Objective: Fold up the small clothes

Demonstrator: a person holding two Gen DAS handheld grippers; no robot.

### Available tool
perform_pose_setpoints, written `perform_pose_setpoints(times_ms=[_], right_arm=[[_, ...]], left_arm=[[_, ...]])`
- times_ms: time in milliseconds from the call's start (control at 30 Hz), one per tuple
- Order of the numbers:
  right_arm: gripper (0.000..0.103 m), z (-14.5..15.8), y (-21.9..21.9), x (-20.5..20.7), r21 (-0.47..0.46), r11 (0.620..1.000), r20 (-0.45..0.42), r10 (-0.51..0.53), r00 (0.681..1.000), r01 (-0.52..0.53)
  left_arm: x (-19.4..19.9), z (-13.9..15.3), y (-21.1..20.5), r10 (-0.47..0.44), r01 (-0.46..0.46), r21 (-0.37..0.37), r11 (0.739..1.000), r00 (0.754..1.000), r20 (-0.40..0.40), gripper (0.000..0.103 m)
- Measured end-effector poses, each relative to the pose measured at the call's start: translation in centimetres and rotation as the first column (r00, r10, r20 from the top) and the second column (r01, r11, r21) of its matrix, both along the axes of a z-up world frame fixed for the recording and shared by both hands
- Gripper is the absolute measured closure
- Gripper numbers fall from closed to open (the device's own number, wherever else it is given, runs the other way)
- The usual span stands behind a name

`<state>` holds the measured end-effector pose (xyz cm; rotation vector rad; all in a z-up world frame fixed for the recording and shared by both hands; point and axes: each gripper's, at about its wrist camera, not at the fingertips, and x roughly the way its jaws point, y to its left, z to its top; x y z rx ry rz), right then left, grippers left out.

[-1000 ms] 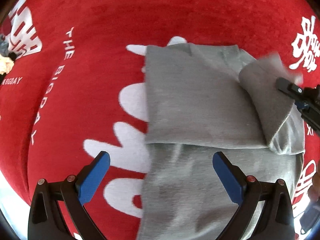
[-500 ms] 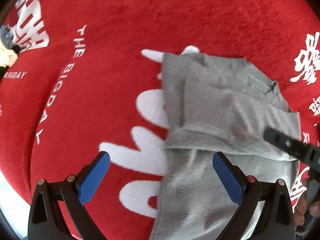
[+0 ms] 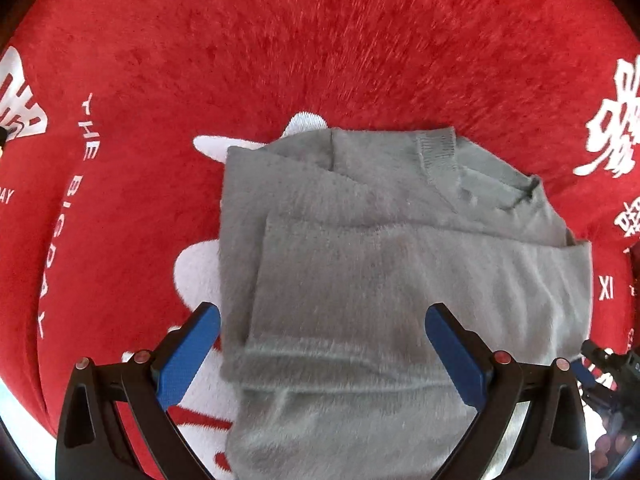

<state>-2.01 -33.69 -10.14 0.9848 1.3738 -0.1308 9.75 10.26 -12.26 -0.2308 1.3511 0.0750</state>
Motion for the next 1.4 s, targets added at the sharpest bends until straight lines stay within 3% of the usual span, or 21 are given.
perform_pose_setpoints(times_ms=[33,67,100,267,333,433,733,1000,1200,1400], right_arm=[[0.067,-0.3,0.1,0.1,0.003,1.000,0.007,-0.021,1.000,0.021],[0.095,-0.5,-0.3,0.2,-0.003,0.999,0.016,-0.047,0.999,0.047],[0.096,-0.4,-0.5,0.4,-0.017,0.998,0.017,-0.062,0.998,0.062],[0.096,0.8,-0.8,0.3,-0.066,0.997,0.085,-0.034,0.996,0.040],[0.096,0.0,-1.2,0.2,-0.087,0.996,0.054,-0.002,0.999,0.007],[0.094,-1.9,-1.7,-0.2,-0.040,0.999,-0.011,-0.007,1.000,0.006],[0.088,1.3,-0.2,-1.4,-0.107,0.988,0.002,0.110,0.994,-0.109],[0.087,3.1,2.9,-1.5,-0.177,0.951,0.015,0.261,0.965,-0.254],[0.076,2.8,6.0,-1.5,-0.169,0.924,0.008,0.349,0.937,-0.343],[0.076,2.5,7.6,-1.6,-0.165,0.903,-0.005,0.401,0.916,-0.397]], left_arm=[[0.2,-0.3,-0.2,-0.003,0.003,0.014,1.000,1.000,-0.008,0.000],[0.4,-0.8,-0.4,-0.010,0.011,0.036,0.999,1.000,-0.024,0.000],[0.3,-1.0,-0.5,-0.016,0.018,0.047,0.999,0.999,-0.033,0.000],[-0.4,-2.3,-1.0,-0.040,0.046,0.098,0.994,0.997,-0.067,0.000],[-0.9,-3.1,-0.9,-0.034,0.043,0.104,0.994,0.996,-0.088,0.000],[-1.3,-3.4,-0.3,-0.001,0.008,0.071,0.997,0.996,-0.090,0.000],[-3.0,-1.8,0.6,-0.006,0.011,0.068,0.998,0.997,-0.077,0.000],[-4.9,-0.2,1.6,-0.012,0.016,0.070,0.997,0.997,-0.070,0.000],[-6.0,0.7,1.9,-0.010,0.013,0.047,0.999,0.998,-0.066,0.000],[-7.0,1.5,0.6,-0.032,0.032,0.014,0.999,0.998,-0.056,0.000]])
